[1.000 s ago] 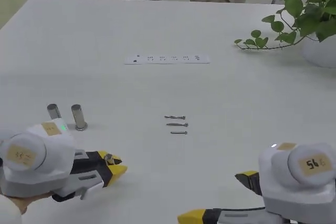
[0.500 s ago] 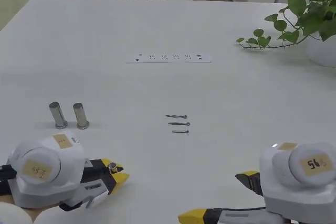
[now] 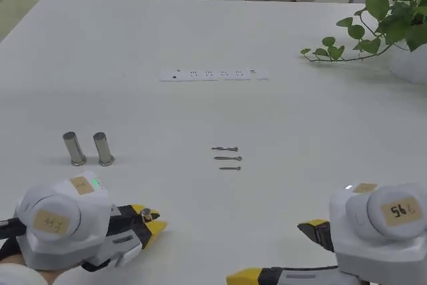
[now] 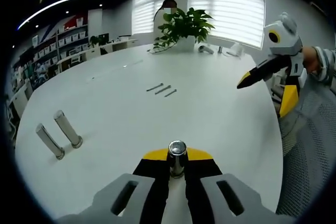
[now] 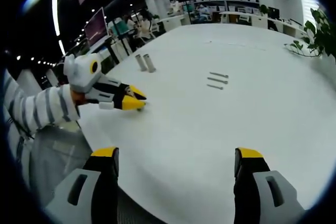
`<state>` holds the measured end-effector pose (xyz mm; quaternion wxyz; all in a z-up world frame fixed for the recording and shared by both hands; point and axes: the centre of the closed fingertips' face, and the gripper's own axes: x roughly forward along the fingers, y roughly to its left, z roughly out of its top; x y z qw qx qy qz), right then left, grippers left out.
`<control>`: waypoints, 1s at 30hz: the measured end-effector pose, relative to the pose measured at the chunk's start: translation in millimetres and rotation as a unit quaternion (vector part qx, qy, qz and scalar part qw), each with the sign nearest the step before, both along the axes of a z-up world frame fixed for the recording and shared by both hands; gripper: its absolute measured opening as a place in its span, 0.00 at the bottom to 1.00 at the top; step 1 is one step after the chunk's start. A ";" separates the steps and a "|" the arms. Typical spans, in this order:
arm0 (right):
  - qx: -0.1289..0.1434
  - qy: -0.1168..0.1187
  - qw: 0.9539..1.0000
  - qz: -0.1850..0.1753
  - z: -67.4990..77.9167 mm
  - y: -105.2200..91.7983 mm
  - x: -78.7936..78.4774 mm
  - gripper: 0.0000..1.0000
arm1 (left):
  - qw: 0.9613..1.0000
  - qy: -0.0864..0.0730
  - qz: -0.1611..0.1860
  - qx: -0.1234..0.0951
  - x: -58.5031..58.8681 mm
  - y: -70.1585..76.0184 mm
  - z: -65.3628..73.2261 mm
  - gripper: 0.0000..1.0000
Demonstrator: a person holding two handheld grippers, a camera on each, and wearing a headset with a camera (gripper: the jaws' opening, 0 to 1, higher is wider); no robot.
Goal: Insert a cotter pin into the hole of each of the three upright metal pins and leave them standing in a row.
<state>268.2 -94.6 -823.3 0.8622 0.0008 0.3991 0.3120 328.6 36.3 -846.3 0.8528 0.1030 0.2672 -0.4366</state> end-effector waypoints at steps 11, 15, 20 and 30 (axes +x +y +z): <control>-0.001 0.001 1.000 0.005 -0.9 -0.1 -1.3 0.92 | 1.000 0.007 0.008 -0.005 1.1 2.1 0.4 0.12; -0.001 0.000 1.000 0.006 -0.6 -0.4 -1.4 0.92 | 1.000 0.010 0.008 -0.008 -0.2 5.0 3.4 0.24; 0.000 -0.002 1.000 0.006 0.1 -1.4 -0.8 0.92 | 1.000 0.011 0.008 -0.019 -3.0 9.7 9.8 0.36; -0.005 0.000 1.000 0.008 -0.9 -5.7 0.6 0.92 | 0.998 0.004 0.005 -0.062 -11.3 12.4 44.6 0.70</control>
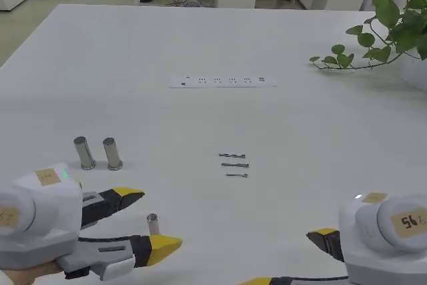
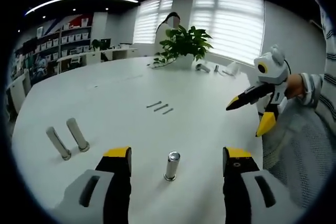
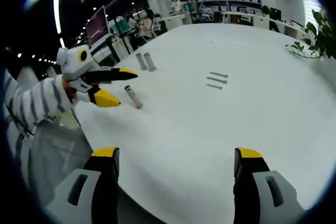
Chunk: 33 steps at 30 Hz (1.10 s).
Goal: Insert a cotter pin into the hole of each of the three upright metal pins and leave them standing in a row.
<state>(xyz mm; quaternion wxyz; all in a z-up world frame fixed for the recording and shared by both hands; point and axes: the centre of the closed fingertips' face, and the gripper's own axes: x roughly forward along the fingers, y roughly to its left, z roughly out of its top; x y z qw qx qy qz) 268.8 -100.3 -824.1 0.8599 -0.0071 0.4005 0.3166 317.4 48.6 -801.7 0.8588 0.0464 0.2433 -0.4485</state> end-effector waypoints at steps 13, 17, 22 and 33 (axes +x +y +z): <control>-0.010 -0.001 1.000 0.022 3.7 3.9 7.1 0.91 | 0.998 0.037 0.046 0.019 -12.9 24.0 -8.5 1.00; -0.029 -0.001 0.998 0.049 4.8 4.0 13.6 0.91 | 0.997 0.040 0.057 0.014 -18.1 29.2 -8.1 1.00; -0.041 -0.002 0.996 0.085 10.2 4.5 23.3 0.88 | 0.996 0.056 0.069 0.010 -26.4 30.2 -12.4 1.00; -0.083 0.000 0.987 0.138 10.1 -5.4 47.5 0.88 | 0.992 0.067 0.105 -0.011 -41.6 23.7 -2.6 1.00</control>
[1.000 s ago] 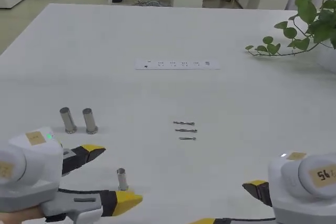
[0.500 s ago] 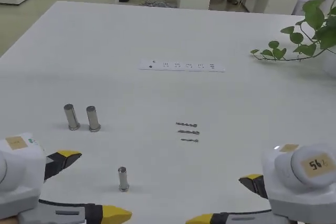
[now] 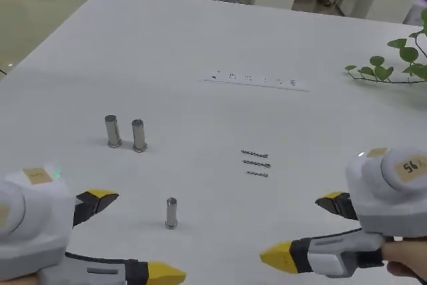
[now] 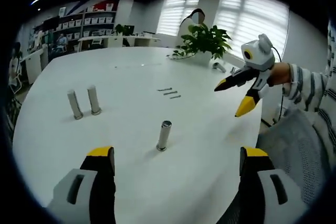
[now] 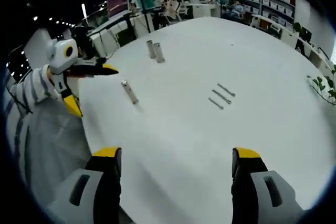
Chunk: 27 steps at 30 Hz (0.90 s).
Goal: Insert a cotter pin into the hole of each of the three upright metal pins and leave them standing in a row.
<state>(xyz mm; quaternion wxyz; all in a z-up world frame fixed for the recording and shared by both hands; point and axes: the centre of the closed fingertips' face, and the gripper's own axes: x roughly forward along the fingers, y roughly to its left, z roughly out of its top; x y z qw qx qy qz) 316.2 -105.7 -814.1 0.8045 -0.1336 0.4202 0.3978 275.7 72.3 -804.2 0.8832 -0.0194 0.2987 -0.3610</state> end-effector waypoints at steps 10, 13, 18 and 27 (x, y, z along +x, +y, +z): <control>0.003 0.026 0.996 0.084 5.1 7.4 16.1 0.86 | 0.999 0.010 0.030 0.007 -12.1 13.8 1.1 1.00; -0.004 0.030 0.992 0.119 3.7 13.5 22.4 0.84 | 0.999 0.008 0.042 0.012 -15.9 18.9 3.4 0.99; -0.010 0.021 0.984 0.176 -0.4 25.6 29.7 0.79 | 0.999 0.013 0.045 0.012 -23.0 19.3 3.5 0.99; -0.050 0.020 0.970 0.239 -12.8 35.0 42.6 0.75 | 0.999 0.015 0.050 0.015 -27.3 18.9 2.8 0.99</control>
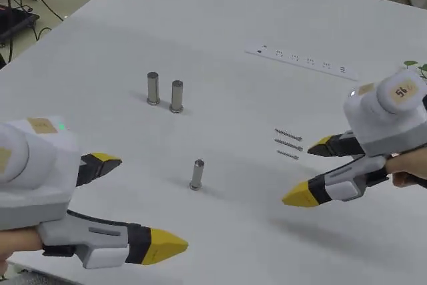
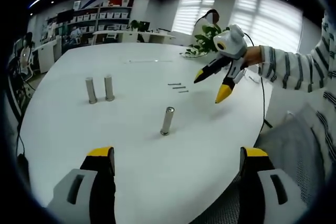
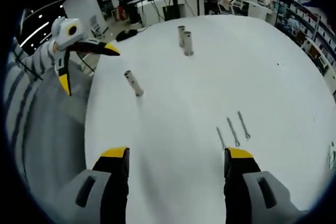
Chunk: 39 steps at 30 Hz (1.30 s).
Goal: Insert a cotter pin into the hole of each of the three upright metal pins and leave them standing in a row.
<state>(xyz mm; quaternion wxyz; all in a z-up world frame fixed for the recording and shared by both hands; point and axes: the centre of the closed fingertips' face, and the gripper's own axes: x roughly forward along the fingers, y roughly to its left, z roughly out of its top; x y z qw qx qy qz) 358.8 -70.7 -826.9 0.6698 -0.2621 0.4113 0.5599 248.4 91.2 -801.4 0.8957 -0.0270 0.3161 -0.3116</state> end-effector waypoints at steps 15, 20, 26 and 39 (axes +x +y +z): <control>-0.010 0.026 1.000 0.009 -21.6 1.6 28.2 0.68 | 1.000 0.008 -0.001 -0.011 0.9 -7.3 -2.4 0.97; -0.009 0.030 0.999 0.012 -25.3 1.2 31.4 0.66 | 1.000 0.011 0.001 -0.015 1.7 -7.7 -4.4 0.97; -0.016 0.036 0.999 0.022 -27.4 0.2 30.5 0.63 | 1.000 0.019 0.004 -0.017 0.9 -6.8 -8.4 0.97; -0.051 0.018 0.997 0.054 -35.6 -3.7 36.1 0.47 | 1.000 0.010 -0.010 -0.016 -0.9 -14.5 -7.5 0.95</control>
